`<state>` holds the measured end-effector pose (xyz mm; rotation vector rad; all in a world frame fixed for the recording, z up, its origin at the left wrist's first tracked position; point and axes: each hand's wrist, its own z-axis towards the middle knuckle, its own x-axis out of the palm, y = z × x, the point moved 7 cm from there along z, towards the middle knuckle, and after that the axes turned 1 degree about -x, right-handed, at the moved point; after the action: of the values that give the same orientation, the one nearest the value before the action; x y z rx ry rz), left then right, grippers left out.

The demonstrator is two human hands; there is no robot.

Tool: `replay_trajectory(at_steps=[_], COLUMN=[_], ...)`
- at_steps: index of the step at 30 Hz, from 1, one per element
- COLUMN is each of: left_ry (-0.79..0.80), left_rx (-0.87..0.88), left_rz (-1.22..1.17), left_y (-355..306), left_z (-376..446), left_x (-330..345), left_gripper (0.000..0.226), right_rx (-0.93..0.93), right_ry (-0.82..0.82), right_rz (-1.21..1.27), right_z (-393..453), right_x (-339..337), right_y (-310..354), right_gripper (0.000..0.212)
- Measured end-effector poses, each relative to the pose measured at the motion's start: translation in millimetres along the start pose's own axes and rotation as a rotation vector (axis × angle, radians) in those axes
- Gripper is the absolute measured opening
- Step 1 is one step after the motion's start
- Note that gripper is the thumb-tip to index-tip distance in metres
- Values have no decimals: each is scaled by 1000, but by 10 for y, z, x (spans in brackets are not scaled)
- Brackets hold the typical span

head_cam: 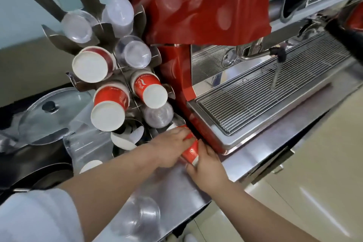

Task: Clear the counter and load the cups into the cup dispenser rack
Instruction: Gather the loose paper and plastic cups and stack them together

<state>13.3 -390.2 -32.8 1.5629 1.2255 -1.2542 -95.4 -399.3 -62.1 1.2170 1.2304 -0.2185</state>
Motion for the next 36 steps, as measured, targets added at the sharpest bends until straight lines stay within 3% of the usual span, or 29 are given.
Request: replay_trajectory(at_steps=[13,20,28,36], left_ry=[-109,-89,-181,-200], left_rx=[89,-53,-205,-276], left_rz=[22,-211,-639,-759], left_y=[-17,-7,27,79], left_z=[20,-310,-646,-839], left_x=[21,-118,-279,-216], left_gripper=[73,69,70,63], right_rx=[47,-64,-223,-348], right_ry=[-96,-124,-176,-154], right_rz=[152,200,233,209], right_z=[-81,-372,-413,-443], right_x=[27,-321,-615,-625], right_y=[-82,143,500,733], right_gripper=[70,75,75,63])
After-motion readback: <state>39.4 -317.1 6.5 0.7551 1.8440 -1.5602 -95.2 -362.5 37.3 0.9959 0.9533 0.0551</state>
